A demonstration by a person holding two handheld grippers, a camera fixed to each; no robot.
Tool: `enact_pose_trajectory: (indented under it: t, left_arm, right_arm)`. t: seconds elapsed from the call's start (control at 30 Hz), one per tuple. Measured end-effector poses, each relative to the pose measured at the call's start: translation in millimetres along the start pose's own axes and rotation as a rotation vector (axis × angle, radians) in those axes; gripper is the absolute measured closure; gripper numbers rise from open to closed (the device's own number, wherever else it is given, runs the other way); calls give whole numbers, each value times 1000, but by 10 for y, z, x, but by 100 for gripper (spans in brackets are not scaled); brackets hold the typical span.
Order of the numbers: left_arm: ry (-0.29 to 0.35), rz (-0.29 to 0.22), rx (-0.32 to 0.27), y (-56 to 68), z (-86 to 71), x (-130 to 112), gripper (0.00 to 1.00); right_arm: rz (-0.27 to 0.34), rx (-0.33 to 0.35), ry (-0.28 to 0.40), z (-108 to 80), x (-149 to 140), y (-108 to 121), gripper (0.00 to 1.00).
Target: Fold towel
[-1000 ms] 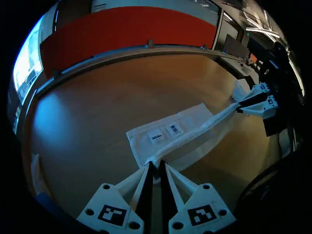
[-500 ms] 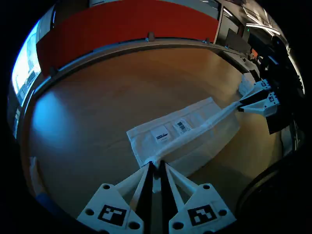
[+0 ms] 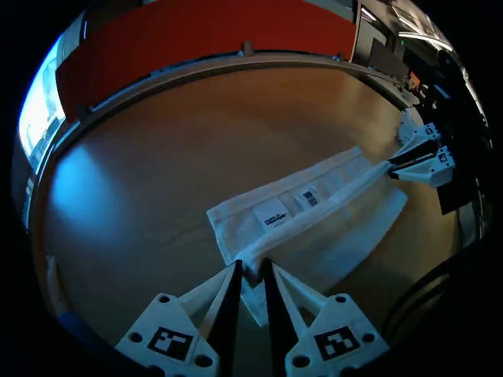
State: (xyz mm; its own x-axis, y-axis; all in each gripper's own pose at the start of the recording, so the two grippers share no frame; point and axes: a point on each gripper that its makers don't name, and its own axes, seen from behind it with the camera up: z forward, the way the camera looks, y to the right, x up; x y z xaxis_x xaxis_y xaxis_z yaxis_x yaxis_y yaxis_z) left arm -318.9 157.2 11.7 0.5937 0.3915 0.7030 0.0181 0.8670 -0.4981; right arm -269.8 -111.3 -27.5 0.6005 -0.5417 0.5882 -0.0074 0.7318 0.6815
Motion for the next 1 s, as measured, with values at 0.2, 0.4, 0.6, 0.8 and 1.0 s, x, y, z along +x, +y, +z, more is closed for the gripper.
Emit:
enact_pose_trajectory:
  t: [0.2, 0.4, 0.6, 0.8, 1.0]
  left_arm:
    - [7, 28, 29, -76, 50, 47, 68]
    - [16, 29, 45, -145, 70, 124, 63]
    - [34, 23, 85, -269, 60, 206, 52]
    - [38, 24, 116, -361, 26, 230, 24]
    - [34, 3, 116, -377, -23, 194, 10]
  right_arm:
    - [3, -22, -5, 53, -12, 58, 70]
    - [11, -51, 1, 92, 37, 151, 62]
    - [20, -79, 13, 110, 112, 256, 49]
    - [33, -110, 25, 81, 156, 346, 37]
    - [44, -133, 40, 19, 185, 376, 18]
